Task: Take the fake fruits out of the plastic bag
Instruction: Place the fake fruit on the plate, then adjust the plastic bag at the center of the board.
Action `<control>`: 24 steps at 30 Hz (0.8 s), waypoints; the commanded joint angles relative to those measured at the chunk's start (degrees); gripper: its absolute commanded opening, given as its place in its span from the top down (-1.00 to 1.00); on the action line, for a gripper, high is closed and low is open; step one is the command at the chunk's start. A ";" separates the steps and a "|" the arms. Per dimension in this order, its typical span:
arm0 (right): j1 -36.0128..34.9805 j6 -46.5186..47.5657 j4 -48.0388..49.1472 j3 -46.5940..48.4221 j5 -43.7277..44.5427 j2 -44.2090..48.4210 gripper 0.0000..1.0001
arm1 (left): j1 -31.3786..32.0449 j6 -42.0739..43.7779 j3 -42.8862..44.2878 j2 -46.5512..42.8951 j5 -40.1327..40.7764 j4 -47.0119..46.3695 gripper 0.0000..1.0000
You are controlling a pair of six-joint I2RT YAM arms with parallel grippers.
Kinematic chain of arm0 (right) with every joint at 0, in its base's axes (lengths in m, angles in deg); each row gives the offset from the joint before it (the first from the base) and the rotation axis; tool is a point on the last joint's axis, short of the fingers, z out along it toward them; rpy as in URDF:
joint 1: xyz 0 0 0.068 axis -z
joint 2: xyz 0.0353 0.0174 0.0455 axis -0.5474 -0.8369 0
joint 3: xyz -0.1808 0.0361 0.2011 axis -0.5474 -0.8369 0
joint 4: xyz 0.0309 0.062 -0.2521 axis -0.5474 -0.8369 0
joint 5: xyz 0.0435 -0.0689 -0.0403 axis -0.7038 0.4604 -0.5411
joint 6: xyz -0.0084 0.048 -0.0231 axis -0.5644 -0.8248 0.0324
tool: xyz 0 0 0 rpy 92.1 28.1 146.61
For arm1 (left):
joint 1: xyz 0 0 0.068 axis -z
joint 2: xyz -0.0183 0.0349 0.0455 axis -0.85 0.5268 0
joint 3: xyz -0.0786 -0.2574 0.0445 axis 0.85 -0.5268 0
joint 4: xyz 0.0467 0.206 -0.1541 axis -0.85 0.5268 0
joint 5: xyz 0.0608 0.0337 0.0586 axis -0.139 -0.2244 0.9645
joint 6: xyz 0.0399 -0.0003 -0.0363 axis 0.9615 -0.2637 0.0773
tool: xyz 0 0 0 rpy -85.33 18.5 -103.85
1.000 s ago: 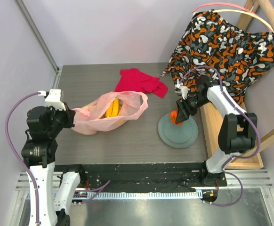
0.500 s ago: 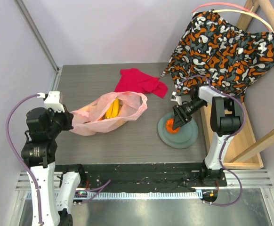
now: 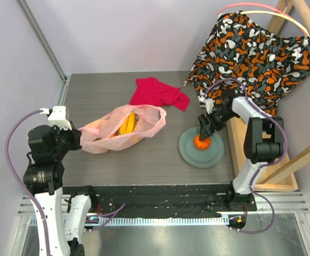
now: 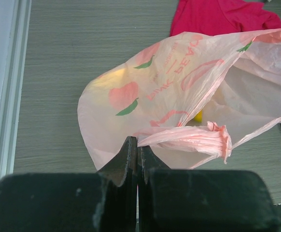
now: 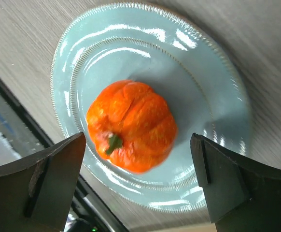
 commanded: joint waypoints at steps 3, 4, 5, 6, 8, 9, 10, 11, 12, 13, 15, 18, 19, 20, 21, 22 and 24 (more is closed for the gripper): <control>-0.97 0.87 7.69 0.01 1.23 19.24 -0.99 | -0.54 4.00 2.67 -0.90 -2.10 3.13 1.00; -2.46 0.87 8.57 0.45 1.14 24.75 -0.99 | -0.63 4.80 3.11 -1.59 -2.62 4.36 1.00; -7.26 -0.70 9.63 0.71 1.83 27.15 -0.99 | -0.63 5.68 3.64 -2.12 -3.15 6.64 1.00; -10.35 -2.02 12.25 1.07 2.45 29.70 -0.99 | -0.63 6.91 3.73 -2.91 -3.24 7.70 1.00; -17.64 -7.53 15.33 2.99 3.07 34.81 -0.95 | -0.63 10.16 3.21 -5.72 -2.55 9.11 1.00; -24.90 -10.35 19.79 4.48 5.33 35.87 -0.92 | -0.63 10.78 2.86 -6.78 -2.28 9.21 1.00; -29.06 -12.64 22.18 5.28 6.57 36.49 -0.86 | -0.63 11.22 2.77 -8.53 -1.93 9.03 1.00; -32.24 -16.32 25.77 6.16 8.07 36.06 -0.67 | -0.63 11.05 3.29 -9.15 -1.23 9.03 1.00; -37.58 -17.49 26.94 8.25 9.73 35.36 -0.59 | -0.63 10.79 3.73 -9.51 -1.40 9.12 1.00; -39.63 -18.28 27.65 9.32 10.19 34.13 -0.53 | -0.71 10.18 4.25 -9.86 -1.40 9.73 1.00; -42.98 -20.21 30.01 11.51 10.45 29.83 -0.33 | -0.63 10.26 6.27 -9.43 -2.36 11.22 1.00; -47.73 -23.63 35.29 12.75 11.77 23.85 -0.24 | -0.63 8.77 7.95 -8.46 -2.45 13.07 1.00; -49.74 -24.17 36.26 13.28 12.56 22.44 -0.23 | -0.54 8.42 8.12 -8.46 -3.23 13.86 1.00; -50.54 -24.44 37.49 13.81 12.74 19.21 -0.22 | -0.63 7.98 7.95 -8.54 -4.03 13.95 1.00; -51.25 -24.62 37.85 15.12 13.09 17.70 -0.20 | -0.63 7.63 6.99 -9.15 -4.38 13.95 1.00; -52.56 -24.62 37.94 15.65 14.31 15.94 -0.19 | -0.54 7.10 6.46 -9.60 -4.47 13.43 1.00; -53.53 -24.27 37.33 17.14 15.20 11.39 -0.14 | -0.63 5.17 5.06 -10.82 -4.21 12.64 1.00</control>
